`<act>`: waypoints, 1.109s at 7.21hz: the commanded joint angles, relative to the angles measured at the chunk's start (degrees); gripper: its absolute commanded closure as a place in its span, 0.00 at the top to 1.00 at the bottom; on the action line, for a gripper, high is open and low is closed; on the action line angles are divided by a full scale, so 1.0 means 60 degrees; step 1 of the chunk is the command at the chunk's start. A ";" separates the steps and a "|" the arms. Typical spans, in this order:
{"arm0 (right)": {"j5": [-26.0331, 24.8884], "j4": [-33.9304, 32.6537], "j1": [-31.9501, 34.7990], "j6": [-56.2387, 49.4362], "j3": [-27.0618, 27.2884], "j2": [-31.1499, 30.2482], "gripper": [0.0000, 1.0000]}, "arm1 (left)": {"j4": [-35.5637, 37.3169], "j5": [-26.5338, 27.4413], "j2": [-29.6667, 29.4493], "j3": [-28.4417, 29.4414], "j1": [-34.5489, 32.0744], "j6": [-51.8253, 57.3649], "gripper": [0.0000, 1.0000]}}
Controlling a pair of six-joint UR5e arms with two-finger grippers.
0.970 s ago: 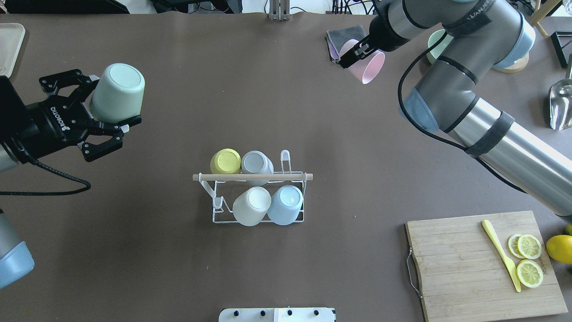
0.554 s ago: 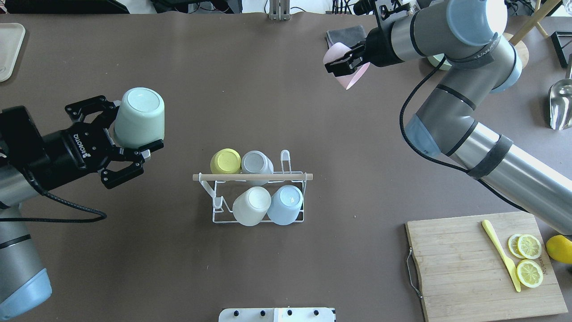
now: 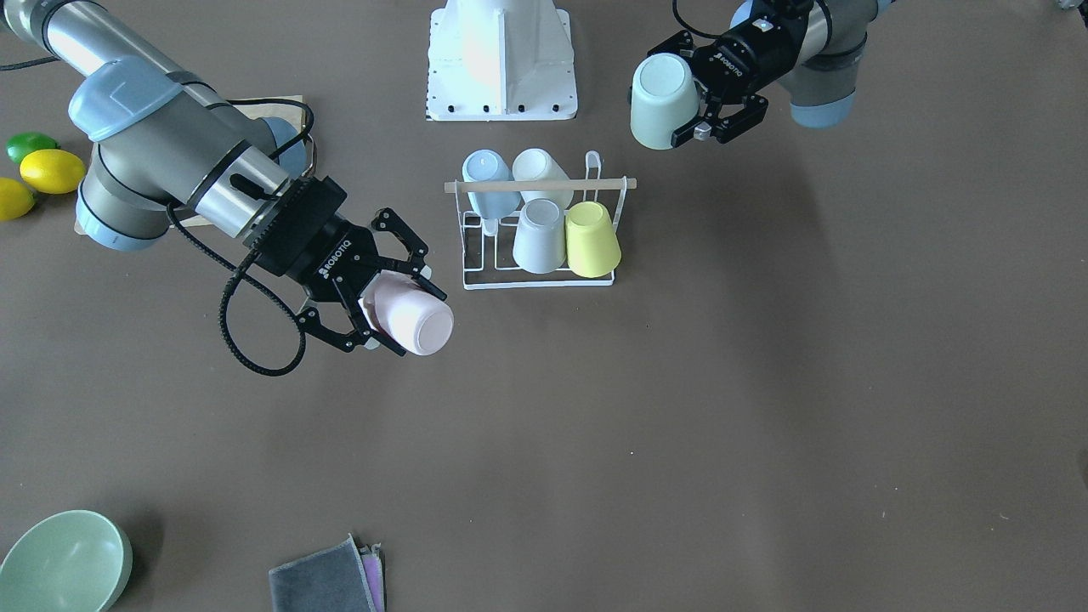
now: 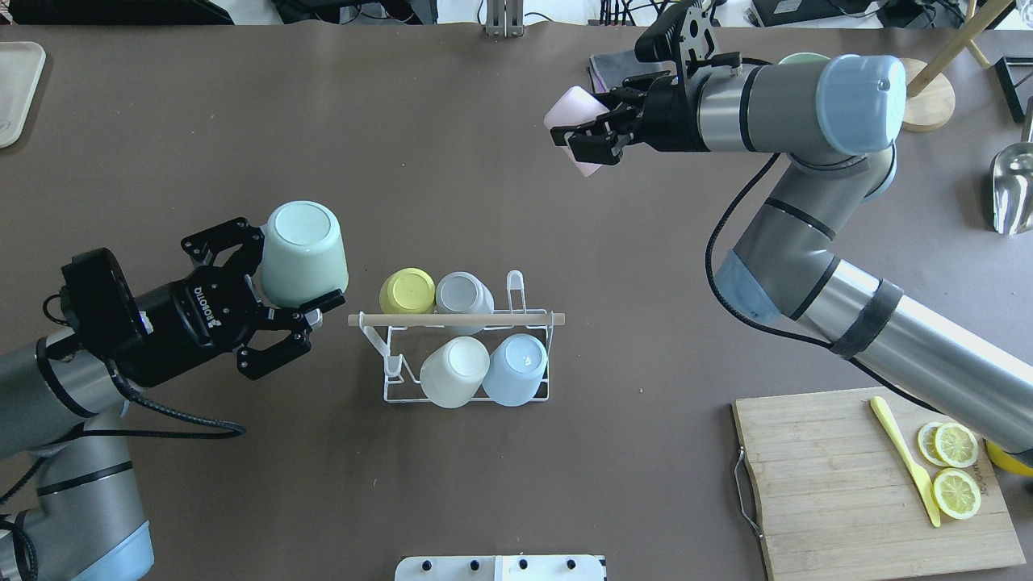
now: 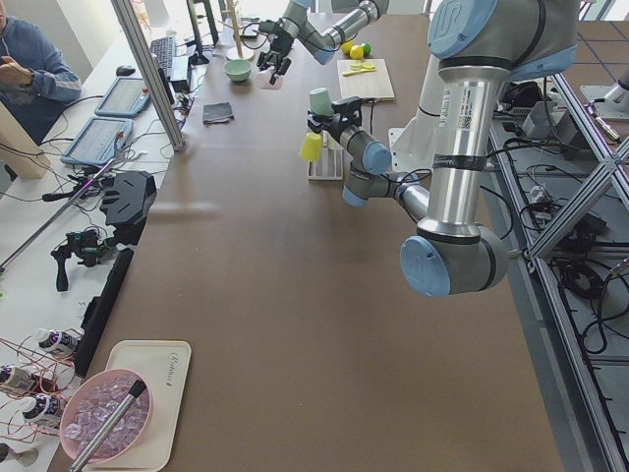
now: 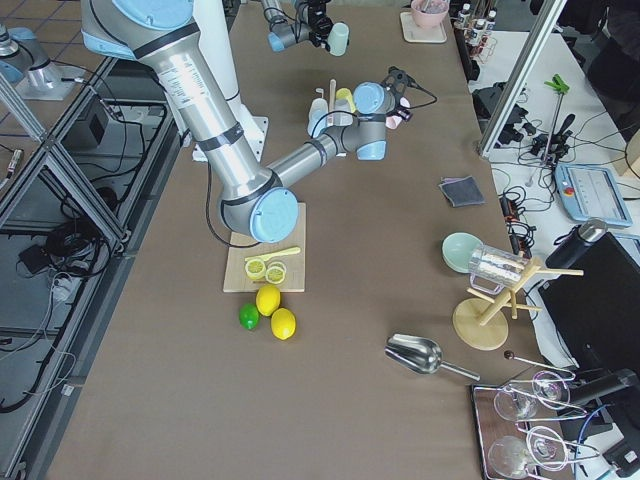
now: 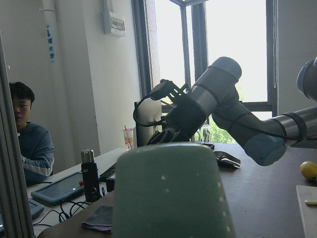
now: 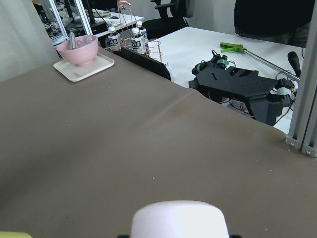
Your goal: Place cup on cup holder
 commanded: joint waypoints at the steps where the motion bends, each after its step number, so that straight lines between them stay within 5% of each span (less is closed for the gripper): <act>1: -0.1223 0.3560 -0.0801 0.0964 -0.1304 -0.0122 0.00 | -0.0364 0.0206 -0.0247 0.0709 0.0507 -0.0001 0.81; 5: -0.1787 0.6413 -0.1448 0.2170 -0.1574 -0.0048 0.00 | -0.0364 0.0134 -0.0293 0.1021 0.1022 0.0058 0.81; 8: -0.2181 0.7794 -0.2152 0.1733 -0.2916 0.0520 0.00 | -0.0364 0.0119 -0.0746 0.1547 0.1388 0.0526 0.81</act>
